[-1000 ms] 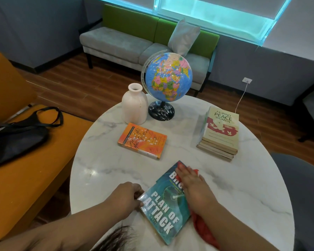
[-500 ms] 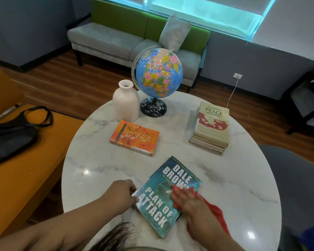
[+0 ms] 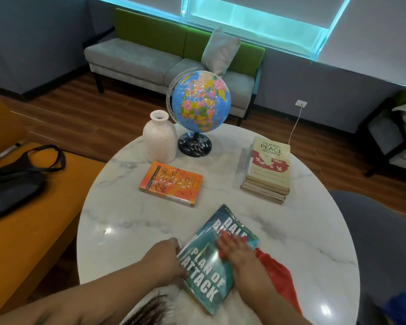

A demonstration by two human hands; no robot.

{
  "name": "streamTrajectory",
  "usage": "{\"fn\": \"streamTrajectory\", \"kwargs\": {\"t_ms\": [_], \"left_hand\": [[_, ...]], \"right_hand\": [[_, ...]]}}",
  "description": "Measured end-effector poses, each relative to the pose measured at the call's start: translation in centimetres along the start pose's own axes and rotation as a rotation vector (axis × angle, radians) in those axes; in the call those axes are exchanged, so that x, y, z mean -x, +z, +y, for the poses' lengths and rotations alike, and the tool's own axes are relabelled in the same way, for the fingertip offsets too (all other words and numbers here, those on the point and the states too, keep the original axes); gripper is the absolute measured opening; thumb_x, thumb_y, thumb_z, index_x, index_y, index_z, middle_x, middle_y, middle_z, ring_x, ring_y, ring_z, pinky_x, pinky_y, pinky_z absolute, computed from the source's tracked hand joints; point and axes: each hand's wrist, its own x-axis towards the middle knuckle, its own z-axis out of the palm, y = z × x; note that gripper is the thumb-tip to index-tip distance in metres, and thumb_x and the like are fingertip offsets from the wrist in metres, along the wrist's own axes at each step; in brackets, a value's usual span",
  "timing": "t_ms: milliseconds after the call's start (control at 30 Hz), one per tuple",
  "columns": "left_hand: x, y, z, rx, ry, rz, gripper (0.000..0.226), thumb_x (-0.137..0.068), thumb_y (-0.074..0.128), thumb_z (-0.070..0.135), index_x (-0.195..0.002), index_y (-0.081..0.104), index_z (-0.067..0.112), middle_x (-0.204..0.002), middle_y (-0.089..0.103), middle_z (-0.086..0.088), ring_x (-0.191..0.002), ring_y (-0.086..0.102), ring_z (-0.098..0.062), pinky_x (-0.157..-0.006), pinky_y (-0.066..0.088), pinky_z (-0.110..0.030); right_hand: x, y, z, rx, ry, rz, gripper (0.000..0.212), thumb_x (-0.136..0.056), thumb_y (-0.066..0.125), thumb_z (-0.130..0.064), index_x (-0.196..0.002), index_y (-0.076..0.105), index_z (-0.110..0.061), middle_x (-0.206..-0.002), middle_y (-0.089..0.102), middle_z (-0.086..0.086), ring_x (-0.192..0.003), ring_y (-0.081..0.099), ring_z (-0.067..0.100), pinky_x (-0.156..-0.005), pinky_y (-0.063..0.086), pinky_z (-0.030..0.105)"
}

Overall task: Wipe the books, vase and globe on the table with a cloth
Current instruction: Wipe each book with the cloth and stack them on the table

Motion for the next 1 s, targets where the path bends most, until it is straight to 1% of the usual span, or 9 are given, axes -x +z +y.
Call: {"fn": "streamTrajectory", "kwargs": {"t_ms": [67, 167, 300, 433, 567, 700, 867, 933, 1000], "left_hand": [[0.4, 0.2, 0.1, 0.149, 0.022, -0.003, 0.041, -0.069, 0.079, 0.027, -0.092, 0.045, 0.021, -0.093, 0.06, 0.003, -0.085, 0.06, -0.015, -0.072, 0.054, -0.031], [1.1, -0.4, 0.6, 0.284, 0.054, 0.033, 0.042, -0.071, 0.078, 0.02, -0.102, 0.05, 0.021, -0.099, 0.064, 0.0, -0.088, 0.064, -0.016, -0.078, 0.058, -0.037], [1.5, -1.3, 2.0, 0.201, 0.135, 0.235, 0.033, -0.078, 0.071, 0.021, -0.107, 0.056, 0.024, -0.099, 0.066, 0.008, -0.089, 0.062, -0.009, -0.076, 0.052, -0.023], [1.7, -1.4, 3.0, 0.144, 0.261, 0.354, 0.019, -0.082, 0.062, 0.018, -0.093, 0.056, 0.032, -0.073, 0.055, 0.019, -0.07, 0.056, 0.001, -0.066, 0.044, -0.009], [2.1, -1.4, 3.2, 0.047, 0.256, 0.386, 0.02, -0.088, 0.058, 0.026, -0.108, 0.058, 0.025, -0.094, 0.068, 0.006, -0.079, 0.059, -0.01, -0.07, 0.047, -0.022], [2.3, -1.0, 3.5, 0.01, 0.233, 0.366, 0.029, -0.093, 0.054, 0.033, -0.122, 0.053, 0.027, -0.114, 0.066, 0.003, -0.096, 0.063, -0.014, -0.073, 0.052, -0.024], [2.4, -1.1, 3.0, -0.033, 0.258, 0.377, 0.021, -0.092, 0.051, 0.021, -0.112, 0.052, 0.024, -0.104, 0.067, 0.002, -0.092, 0.062, -0.015, -0.075, 0.048, -0.026], [2.4, -1.2, 2.7, -0.046, 0.27, 0.365, 0.019, -0.092, 0.05, 0.02, -0.11, 0.051, 0.024, -0.099, 0.067, 0.003, -0.089, 0.061, -0.015, -0.073, 0.047, -0.026], [2.3, -1.4, 2.7, -0.048, 0.258, 0.361, 0.019, -0.094, 0.049, 0.025, -0.112, 0.051, 0.024, -0.102, 0.067, 0.004, -0.089, 0.062, -0.014, -0.073, 0.049, -0.026]], "right_hand": [[-1.2, -1.4, 1.3, -0.114, 0.246, 0.104, 0.065, -0.1, 0.034, -0.003, -0.148, 0.004, -0.034, -0.149, -0.005, -0.023, -0.147, -0.002, 0.011, -0.113, -0.006, 0.025], [-2.1, -2.3, 0.7, -0.324, 0.35, 0.162, 0.054, -0.103, 0.033, -0.01, -0.15, 0.022, -0.034, -0.146, 0.004, -0.026, -0.149, 0.007, 0.013, -0.119, 0.002, 0.031], [-1.3, -1.8, -3.2, -0.405, 0.091, 0.254, 0.062, -0.102, 0.037, -0.011, -0.14, 0.026, -0.058, -0.156, 0.018, -0.024, -0.144, 0.024, 0.007, -0.12, 0.022, 0.035], [-1.8, -1.8, -7.0, -0.349, -0.327, 0.242, 0.056, -0.093, 0.043, -0.005, -0.145, 0.042, -0.025, -0.154, 0.036, -0.008, -0.145, 0.023, 0.012, -0.119, 0.014, 0.029], [-3.1, -4.6, -4.8, -0.309, -0.185, 0.333, 0.049, -0.091, 0.034, -0.015, -0.133, 0.054, -0.028, -0.136, 0.057, -0.009, -0.137, 0.036, 0.007, -0.116, 0.014, 0.027], [-4.7, -6.7, -2.3, -0.169, 0.061, 0.274, 0.066, -0.084, 0.013, -0.028, -0.137, 0.053, -0.025, -0.145, 0.047, -0.009, -0.142, 0.024, 0.006, -0.121, 0.007, 0.031], [-2.7, -4.3, -5.9, -0.166, -0.219, 0.116, 0.065, -0.079, 0.03, -0.034, -0.141, 0.048, -0.023, -0.151, 0.034, -0.013, -0.144, 0.015, 0.006, -0.117, -0.003, 0.026], [-2.5, -4.1, -5.7, -0.181, -0.226, 0.1, 0.062, -0.082, 0.029, -0.031, -0.142, 0.045, -0.028, -0.152, 0.031, -0.016, -0.145, 0.011, 0.001, -0.119, -0.005, 0.027], [-3.3, -4.9, -4.0, -0.167, -0.15, 0.179, 0.06, -0.085, 0.026, -0.022, -0.14, 0.048, -0.03, -0.15, 0.037, -0.015, -0.144, 0.017, 0.003, -0.121, 0.005, 0.036]]}}
